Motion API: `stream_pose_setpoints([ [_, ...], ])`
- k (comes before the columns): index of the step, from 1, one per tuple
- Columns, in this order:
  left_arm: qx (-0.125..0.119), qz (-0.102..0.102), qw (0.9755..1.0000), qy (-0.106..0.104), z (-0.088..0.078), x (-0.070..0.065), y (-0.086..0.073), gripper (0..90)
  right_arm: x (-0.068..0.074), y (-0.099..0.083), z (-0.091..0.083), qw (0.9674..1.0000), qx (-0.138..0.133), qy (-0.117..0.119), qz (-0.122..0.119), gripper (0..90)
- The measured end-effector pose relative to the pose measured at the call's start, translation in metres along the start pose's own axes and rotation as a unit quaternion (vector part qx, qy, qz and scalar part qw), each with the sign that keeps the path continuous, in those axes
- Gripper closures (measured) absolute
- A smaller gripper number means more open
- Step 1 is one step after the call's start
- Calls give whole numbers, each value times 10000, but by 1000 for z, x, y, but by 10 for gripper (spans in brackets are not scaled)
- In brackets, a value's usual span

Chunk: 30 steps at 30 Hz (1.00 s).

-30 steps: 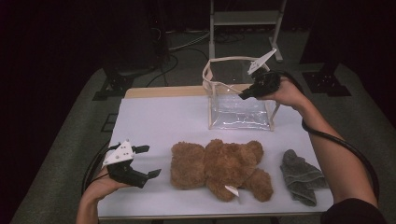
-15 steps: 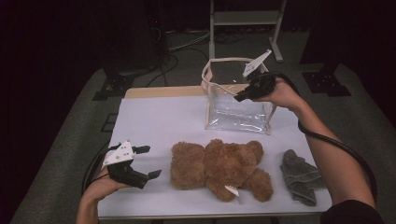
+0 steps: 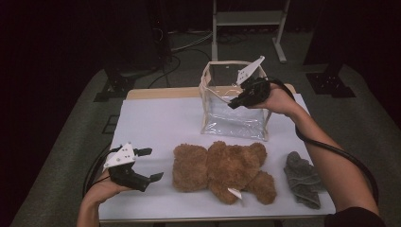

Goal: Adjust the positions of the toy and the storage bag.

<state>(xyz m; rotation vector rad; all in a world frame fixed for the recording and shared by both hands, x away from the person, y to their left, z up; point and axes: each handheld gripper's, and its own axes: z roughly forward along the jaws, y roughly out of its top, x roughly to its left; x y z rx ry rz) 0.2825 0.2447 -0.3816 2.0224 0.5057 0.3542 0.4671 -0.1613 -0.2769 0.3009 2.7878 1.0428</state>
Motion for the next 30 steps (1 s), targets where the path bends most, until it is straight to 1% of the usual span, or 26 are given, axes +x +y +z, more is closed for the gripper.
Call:
stream_pose_setpoints([
  [5,4,-16,10000,-24,1,-1,0,76,10,6,2,9998,-40,108,-168,872],
  [6,15,-9,10000,-33,1,-1,0,76,12,8,2,9996,-50,135,-231,872],
  [7,15,-9,10000,-33,1,-1,0,76,12,8,2,9996,-50,135,-231,872],
  [8,16,-10,10000,-43,1,-1,0,76,16,10,3,9994,-65,178,-273,872],
  [11,13,-12,10000,-43,1,-1,0,76,23,13,6,9990,-105,251,-348,872],
  [19,20,1,10000,-71,2,-2,0,76,38,19,10,9976,-128,427,-523,871],
  [24,34,5,9999,-100,3,-2,0,76,43,19,11,9973,-131,450,-561,871],
  [27,35,-2,9999,-103,3,-2,0,76,45,18,11,9975,-147,457,-524,871],
  [30,45,9,9999,-113,3,-2,1,76,46,18,11,9974,-138,465,-541,871],
])
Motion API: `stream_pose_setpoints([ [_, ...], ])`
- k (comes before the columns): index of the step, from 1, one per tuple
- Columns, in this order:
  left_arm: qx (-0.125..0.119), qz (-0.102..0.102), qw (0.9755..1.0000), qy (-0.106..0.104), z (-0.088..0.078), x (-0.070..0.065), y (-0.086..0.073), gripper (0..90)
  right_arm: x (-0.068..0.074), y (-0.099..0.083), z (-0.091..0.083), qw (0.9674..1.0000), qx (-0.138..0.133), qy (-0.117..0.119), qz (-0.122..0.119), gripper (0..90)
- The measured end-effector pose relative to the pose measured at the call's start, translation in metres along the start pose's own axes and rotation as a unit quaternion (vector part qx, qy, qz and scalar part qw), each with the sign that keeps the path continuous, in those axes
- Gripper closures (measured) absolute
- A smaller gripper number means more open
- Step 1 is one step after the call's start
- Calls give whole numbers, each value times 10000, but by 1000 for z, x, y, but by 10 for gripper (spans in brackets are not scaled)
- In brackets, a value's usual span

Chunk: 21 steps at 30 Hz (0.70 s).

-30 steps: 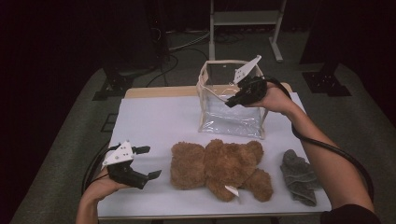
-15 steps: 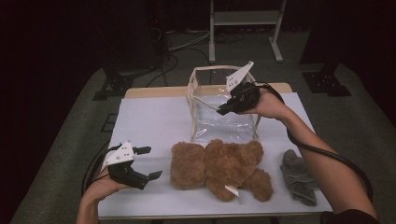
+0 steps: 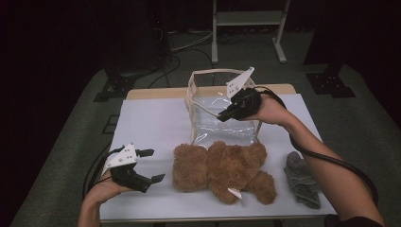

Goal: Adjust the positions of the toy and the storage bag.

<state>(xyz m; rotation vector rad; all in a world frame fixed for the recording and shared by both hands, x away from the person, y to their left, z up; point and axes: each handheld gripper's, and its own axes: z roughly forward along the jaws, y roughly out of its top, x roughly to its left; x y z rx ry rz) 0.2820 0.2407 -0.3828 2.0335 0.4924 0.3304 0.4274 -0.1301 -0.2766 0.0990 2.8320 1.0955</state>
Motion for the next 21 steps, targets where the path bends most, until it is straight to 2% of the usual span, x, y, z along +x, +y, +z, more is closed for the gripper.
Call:
stream_pose_setpoints([
  [14,9,-6,10000,-21,2,0,-1,76,10,2,2,9999,12,90,-75,871],
  [19,16,5,10000,-20,1,0,-1,76,8,1,1,10000,-10,63,39,868],
  [21,3,3,10000,-21,0,0,-1,76,4,-2,-2,9998,-31,-11,199,798],
])
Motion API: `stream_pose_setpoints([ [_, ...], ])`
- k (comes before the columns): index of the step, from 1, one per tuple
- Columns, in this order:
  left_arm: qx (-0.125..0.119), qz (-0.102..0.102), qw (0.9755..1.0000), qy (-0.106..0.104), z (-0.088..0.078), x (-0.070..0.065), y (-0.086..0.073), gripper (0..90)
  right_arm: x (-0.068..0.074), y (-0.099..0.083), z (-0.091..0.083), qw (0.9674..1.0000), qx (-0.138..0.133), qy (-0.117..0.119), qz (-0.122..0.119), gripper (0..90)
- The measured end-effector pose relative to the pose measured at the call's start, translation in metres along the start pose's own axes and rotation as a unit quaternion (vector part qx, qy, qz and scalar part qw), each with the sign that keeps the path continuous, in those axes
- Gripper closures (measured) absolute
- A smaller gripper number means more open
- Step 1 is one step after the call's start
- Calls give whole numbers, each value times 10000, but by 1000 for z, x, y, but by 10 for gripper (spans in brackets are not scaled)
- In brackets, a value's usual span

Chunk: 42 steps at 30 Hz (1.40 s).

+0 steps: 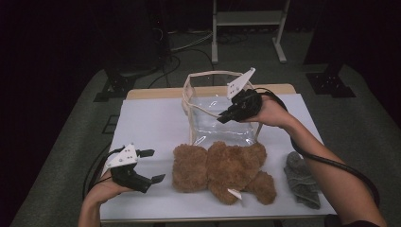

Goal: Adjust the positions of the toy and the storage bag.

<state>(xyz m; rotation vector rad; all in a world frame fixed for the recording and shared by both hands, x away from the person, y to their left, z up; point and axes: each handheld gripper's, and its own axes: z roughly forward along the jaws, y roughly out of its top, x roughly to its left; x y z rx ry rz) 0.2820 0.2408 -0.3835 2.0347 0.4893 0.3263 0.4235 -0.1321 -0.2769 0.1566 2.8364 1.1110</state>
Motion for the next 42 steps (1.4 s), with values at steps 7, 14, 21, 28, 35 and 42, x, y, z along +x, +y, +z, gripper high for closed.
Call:
stream_pose_setpoints([
  [7,33,-5,10000,4,1,1,-2,76,1,-5,-11,9993,-184,-199,252,499],
  [14,23,-5,10000,27,0,1,-1,76,9,-3,-28,9985,-411,-241,266,385],
  [21,11,-20,10000,35,-1,1,-2,76,37,2,-41,9976,-665,-126,141,348],
  [28,53,-13,10000,38,-2,1,-2,76,61,0,-27,9981,-605,135,50,320],
  [35,24,-47,10000,46,-2,1,-3,76,77,-8,2,9984,-426,374,79,301],
  [42,42,-29,10000,10,-1,1,-3,76,84,-17,33,9983,-88,563,129,286],
])
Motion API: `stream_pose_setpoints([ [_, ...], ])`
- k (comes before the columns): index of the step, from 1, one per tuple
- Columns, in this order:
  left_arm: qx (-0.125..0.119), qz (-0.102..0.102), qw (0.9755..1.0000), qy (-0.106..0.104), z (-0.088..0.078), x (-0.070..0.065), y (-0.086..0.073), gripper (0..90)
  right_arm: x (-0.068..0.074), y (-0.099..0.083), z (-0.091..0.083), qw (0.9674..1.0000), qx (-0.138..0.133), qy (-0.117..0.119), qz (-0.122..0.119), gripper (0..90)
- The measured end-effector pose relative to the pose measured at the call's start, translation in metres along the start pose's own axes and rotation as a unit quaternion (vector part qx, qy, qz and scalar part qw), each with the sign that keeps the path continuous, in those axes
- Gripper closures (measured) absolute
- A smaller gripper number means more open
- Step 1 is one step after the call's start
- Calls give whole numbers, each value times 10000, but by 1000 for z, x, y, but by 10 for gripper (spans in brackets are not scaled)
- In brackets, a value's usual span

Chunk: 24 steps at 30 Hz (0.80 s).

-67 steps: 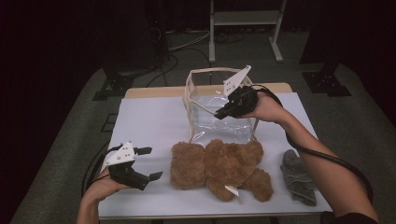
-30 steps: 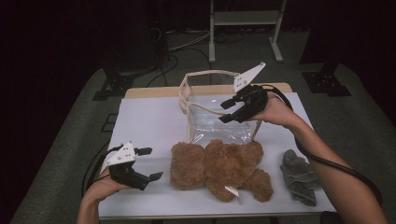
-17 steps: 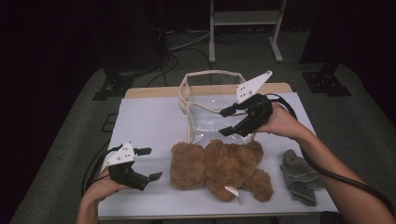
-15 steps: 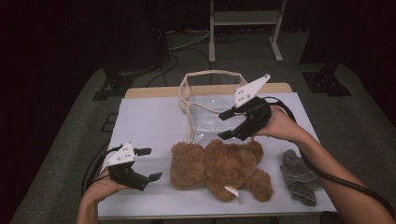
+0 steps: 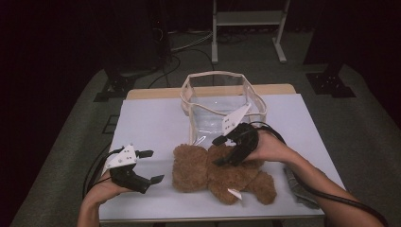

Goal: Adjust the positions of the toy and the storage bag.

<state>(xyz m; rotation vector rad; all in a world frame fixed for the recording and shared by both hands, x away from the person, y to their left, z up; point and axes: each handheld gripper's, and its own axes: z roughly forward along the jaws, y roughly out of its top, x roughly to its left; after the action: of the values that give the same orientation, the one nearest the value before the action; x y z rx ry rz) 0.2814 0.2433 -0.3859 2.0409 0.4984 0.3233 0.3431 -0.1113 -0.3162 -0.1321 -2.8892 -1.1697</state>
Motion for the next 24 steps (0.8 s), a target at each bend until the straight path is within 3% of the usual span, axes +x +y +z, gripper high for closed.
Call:
stream_pose_setpoints([
  [9,0,-30,10000,-4,0,1,-1,76,4,-9,26,9987,484,-127,-80,269],
  [24,25,-48,10000,20,0,2,-3,76,6,-29,30,9980,564,-287,3,250],
])
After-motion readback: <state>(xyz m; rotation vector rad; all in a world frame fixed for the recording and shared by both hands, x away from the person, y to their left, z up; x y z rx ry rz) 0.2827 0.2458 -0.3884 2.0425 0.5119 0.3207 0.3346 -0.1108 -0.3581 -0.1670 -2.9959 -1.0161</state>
